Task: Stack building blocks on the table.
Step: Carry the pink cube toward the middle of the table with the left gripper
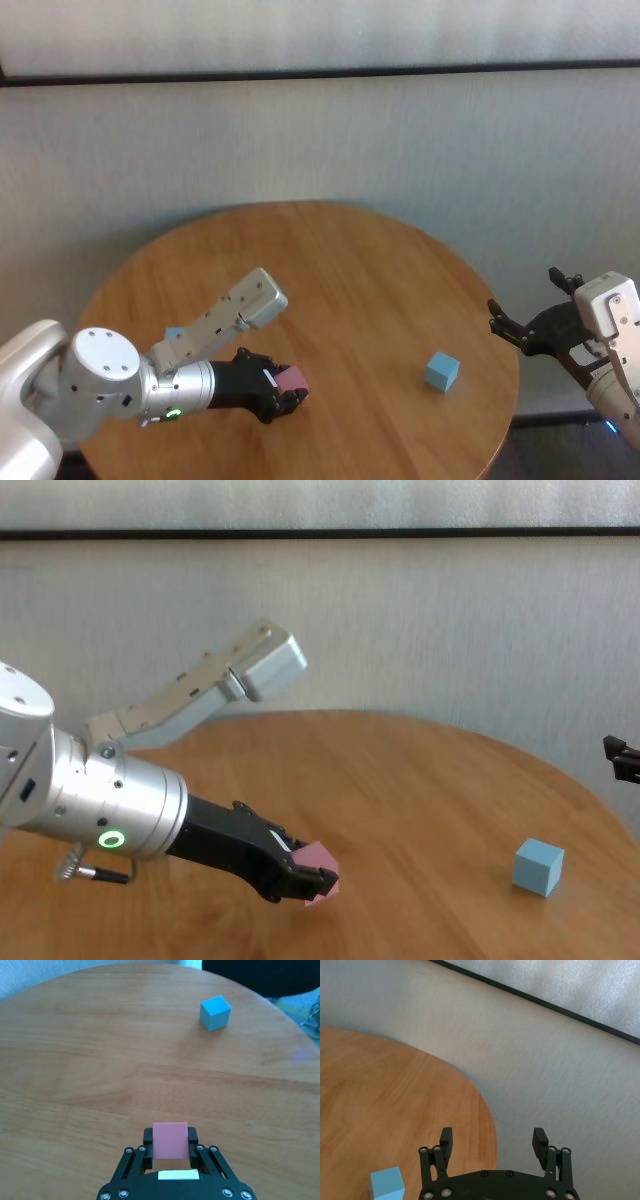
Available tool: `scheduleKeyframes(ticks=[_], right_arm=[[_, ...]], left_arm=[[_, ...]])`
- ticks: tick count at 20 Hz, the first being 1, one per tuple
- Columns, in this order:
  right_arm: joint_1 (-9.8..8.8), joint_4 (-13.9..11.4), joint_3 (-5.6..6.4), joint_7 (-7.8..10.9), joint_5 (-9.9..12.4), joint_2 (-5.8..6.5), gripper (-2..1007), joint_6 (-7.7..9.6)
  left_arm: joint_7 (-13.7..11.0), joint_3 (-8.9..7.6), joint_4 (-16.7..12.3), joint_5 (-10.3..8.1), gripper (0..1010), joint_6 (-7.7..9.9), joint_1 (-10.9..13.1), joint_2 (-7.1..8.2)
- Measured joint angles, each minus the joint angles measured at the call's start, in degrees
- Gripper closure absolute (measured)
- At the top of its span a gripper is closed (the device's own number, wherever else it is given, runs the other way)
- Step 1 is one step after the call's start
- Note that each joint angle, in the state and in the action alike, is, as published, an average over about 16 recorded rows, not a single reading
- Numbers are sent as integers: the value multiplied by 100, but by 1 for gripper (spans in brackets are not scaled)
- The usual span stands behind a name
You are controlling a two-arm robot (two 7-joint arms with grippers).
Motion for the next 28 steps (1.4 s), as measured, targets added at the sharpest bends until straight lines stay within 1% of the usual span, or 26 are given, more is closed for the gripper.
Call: scheduleKeyframes(ticks=[4, 8, 18, 23, 28], right_arm=[[0, 0, 0, 0, 0, 0, 0, 0], [0, 0, 0, 0, 0, 0, 0, 0], [0, 0, 0, 0, 0, 0, 0, 0], [0, 0, 0, 0, 0, 0, 0, 0], [0, 0, 0, 0, 0, 0, 1, 0]], left_arm=[[24, 51, 109, 77, 616, -89, -42, -45], [51, 67, 178, 137, 616, -150, -64, -75], [61, 49, 193, 147, 608, -149, -66, -92], [61, 47, 183, 143, 547, -147, -60, -84], [61, 45, 175, 140, 434, -145, -54, -78]])
